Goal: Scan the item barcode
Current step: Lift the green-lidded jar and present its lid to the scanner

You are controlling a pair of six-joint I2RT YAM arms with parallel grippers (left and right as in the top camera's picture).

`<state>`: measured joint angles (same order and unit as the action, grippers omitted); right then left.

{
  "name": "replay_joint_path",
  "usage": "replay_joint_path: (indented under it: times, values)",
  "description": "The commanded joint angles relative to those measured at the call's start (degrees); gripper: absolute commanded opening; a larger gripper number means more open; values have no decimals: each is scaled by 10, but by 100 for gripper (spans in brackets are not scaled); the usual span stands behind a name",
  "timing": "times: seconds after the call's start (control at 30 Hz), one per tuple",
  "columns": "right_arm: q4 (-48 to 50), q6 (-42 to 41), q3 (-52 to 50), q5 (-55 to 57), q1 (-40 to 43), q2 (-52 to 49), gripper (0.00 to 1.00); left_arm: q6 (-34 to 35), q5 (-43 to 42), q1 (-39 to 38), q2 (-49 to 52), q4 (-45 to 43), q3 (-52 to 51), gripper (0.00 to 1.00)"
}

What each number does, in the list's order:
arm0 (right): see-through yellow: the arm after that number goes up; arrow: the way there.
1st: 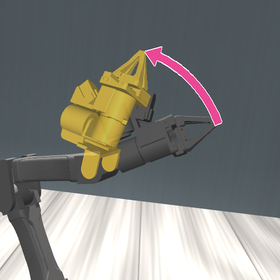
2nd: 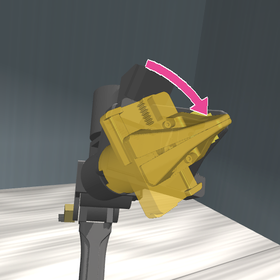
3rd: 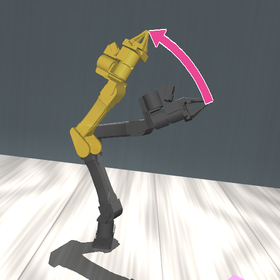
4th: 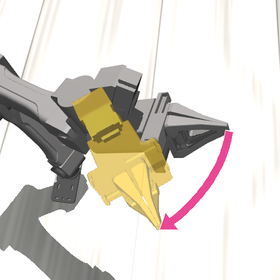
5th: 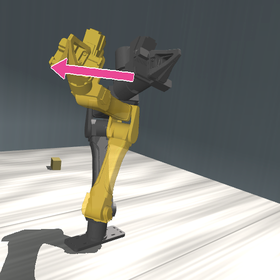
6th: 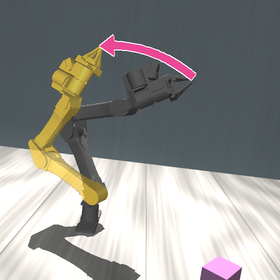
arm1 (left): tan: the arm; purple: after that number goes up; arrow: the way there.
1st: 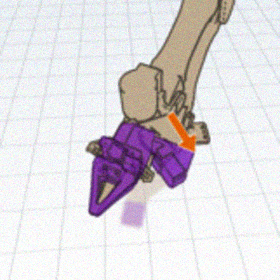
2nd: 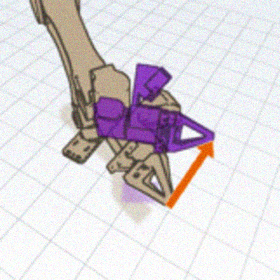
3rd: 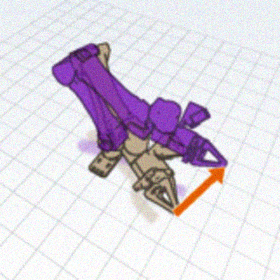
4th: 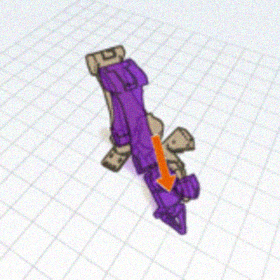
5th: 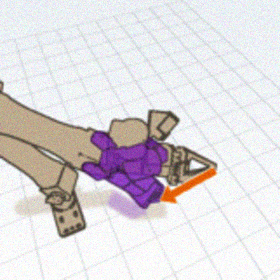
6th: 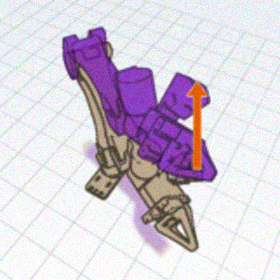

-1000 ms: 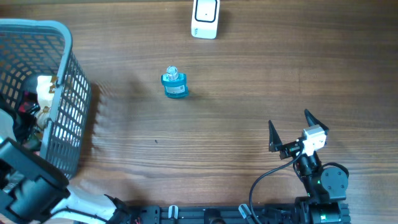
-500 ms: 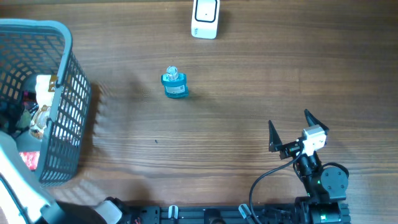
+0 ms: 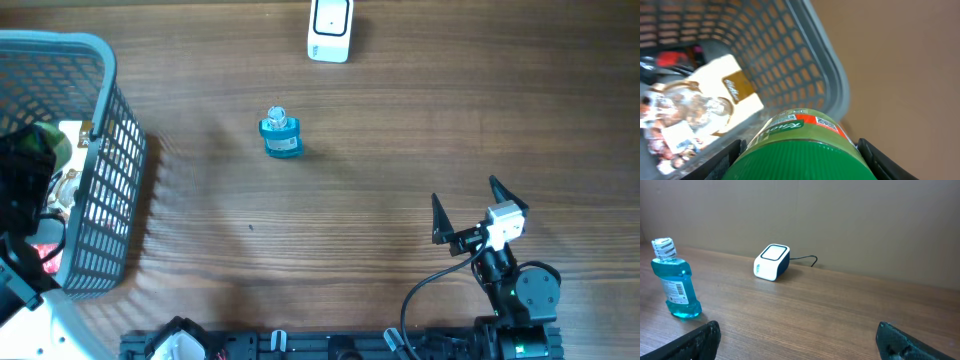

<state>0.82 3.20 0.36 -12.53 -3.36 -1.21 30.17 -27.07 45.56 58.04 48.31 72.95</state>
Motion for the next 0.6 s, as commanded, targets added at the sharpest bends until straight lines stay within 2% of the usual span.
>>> replay_joint_path:
  times: [0.0,0.13,0.23,0.33,0.37,0.47,0.57]
  values:
    - [1,-6,-1,5,-3,4,100,33,-106,-7,-12,-7,1,59]
    - [1,-6,-1,5,-3,4,100,34,-112,-109,-10,-9,1,57]
    - [1,-6,-1,5,-3,4,100,36,-68,-214,-10,-14,1,57]
    - [1,-6,-1,5,-3,4,100,38,53,-396,11,-18,1,59]
    - [1,-6,-1,5,-3,4,100,41,70,-422,17,-20,1,59]
    - [1,-6,-1,5,-3,4,100,74,159,-562,71,-48,1,59]
    - [1,-6,-1,5,-3,4,100,140,241,-676,151,-82,1,59]
